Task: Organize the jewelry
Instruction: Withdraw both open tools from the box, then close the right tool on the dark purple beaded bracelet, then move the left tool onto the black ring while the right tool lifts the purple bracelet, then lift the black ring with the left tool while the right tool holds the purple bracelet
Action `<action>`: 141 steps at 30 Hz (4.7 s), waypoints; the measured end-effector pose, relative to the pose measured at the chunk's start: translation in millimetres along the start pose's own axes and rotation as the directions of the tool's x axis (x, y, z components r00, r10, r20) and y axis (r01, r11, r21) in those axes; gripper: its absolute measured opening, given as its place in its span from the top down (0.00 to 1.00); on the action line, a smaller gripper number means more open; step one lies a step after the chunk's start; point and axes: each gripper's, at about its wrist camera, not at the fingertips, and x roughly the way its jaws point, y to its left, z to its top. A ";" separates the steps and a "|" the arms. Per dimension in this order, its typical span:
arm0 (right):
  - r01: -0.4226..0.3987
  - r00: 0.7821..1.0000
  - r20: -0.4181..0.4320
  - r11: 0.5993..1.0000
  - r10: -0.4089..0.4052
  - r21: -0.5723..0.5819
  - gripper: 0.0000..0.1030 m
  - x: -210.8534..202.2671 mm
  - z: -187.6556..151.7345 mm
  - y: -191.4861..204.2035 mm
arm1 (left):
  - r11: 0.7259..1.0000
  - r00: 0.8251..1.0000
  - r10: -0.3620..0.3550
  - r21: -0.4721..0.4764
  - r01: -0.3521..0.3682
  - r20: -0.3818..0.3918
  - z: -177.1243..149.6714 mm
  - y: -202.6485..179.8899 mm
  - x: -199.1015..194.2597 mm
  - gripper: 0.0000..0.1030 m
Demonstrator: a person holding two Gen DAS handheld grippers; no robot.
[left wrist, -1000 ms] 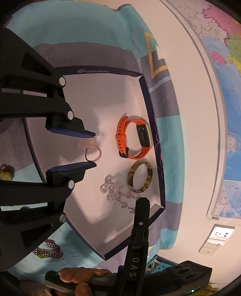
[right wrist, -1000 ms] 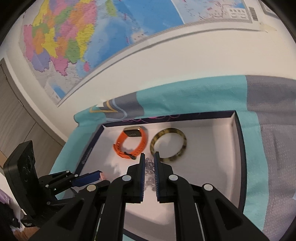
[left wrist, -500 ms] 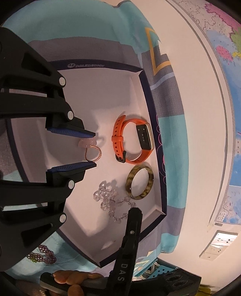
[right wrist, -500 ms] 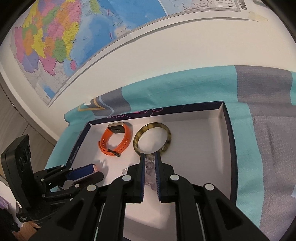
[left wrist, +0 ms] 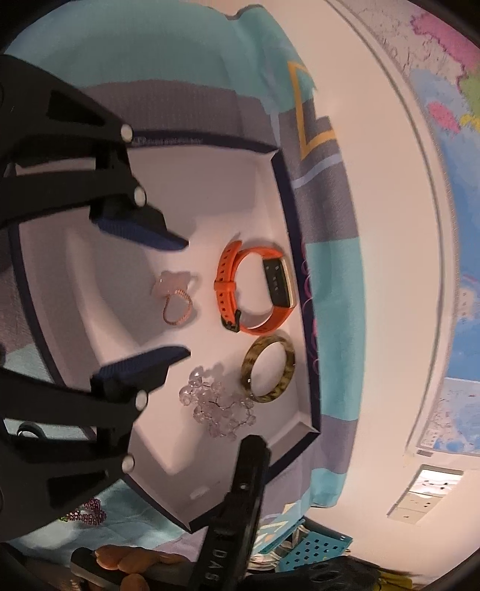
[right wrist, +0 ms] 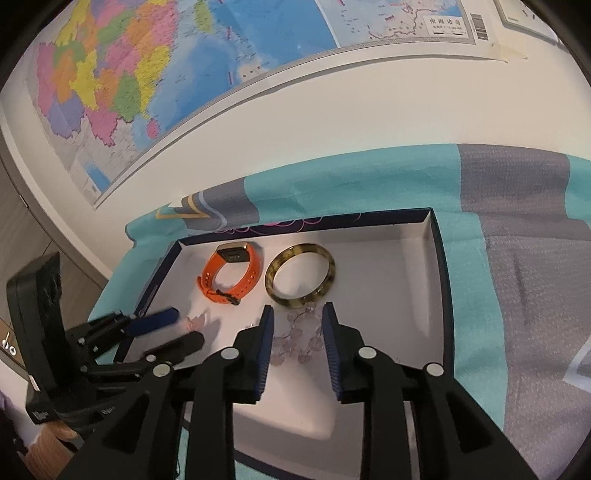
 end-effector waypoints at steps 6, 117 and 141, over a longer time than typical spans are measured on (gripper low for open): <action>-0.016 1.000 -0.003 1.000 0.016 -0.008 0.62 -11.0 -9.1 1.4 | 1.000 0.999 0.001 -0.024 0.000 0.043 -9.1 4.5 -24.8 0.40; 0.016 1.000 -0.007 0.991 -0.017 -0.135 0.95 -89.7 -96.1 4.3 | 0.970 0.978 -0.209 0.120 0.210 -0.017 -101.1 -67.1 -60.3 0.78; -0.016 0.999 0.035 0.984 0.023 -0.180 0.95 -101.4 -85.6 31.5 | 0.980 0.982 -0.180 0.096 0.175 0.054 -99.9 -60.2 -88.3 0.78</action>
